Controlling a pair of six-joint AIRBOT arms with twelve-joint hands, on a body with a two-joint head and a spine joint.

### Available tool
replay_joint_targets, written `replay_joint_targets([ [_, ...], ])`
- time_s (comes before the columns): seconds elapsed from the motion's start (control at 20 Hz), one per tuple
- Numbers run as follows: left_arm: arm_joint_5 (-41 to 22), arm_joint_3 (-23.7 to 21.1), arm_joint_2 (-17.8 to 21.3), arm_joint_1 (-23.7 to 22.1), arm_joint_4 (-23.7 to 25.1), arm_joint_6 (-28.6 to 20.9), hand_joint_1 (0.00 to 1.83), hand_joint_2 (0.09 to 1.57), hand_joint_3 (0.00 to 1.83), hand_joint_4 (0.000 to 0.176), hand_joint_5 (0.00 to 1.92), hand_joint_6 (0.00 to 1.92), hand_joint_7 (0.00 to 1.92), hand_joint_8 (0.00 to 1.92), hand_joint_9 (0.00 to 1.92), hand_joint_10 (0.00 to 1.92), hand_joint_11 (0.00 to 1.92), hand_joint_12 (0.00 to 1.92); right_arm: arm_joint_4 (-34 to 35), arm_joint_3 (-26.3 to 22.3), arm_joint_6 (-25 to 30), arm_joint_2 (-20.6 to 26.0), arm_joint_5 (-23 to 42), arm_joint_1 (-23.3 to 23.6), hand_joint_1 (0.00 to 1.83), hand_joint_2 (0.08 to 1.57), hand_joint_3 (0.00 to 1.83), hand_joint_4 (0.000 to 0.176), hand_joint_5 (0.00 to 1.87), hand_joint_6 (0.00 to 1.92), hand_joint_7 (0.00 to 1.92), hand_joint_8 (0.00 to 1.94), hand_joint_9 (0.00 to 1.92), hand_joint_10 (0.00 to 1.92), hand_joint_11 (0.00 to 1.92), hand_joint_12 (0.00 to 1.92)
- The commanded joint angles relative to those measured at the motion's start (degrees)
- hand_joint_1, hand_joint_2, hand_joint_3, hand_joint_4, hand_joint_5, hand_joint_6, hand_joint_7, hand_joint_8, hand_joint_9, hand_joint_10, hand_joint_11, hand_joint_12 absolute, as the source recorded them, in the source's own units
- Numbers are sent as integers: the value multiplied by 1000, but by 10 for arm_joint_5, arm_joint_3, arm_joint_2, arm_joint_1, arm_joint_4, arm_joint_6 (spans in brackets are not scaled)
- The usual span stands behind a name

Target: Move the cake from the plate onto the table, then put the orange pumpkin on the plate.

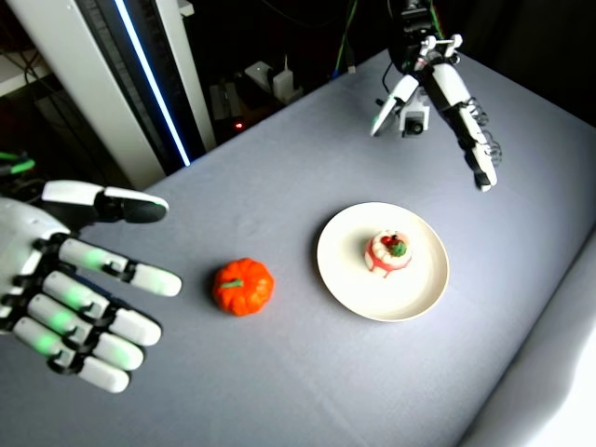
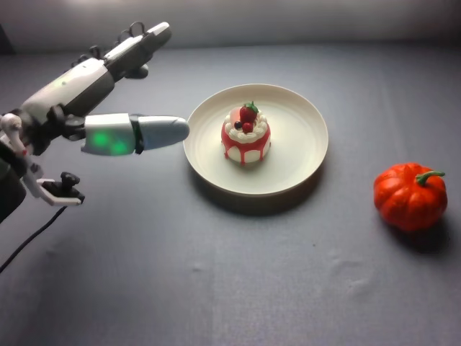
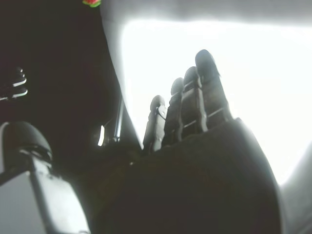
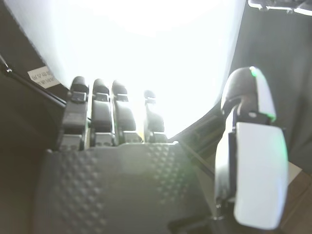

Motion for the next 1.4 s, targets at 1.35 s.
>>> replay_joint_targets([
  [1.35, 293, 81, -52, -278, 654, -4, 827, 894, 0, 0, 343, 2, 382, 11, 476, 27, 17, 1374, -37, 10, 4, -7, 20, 16, 503, 1172, 24, 117, 0, 0, 0, 0, 0, 0, 0, 0],
])
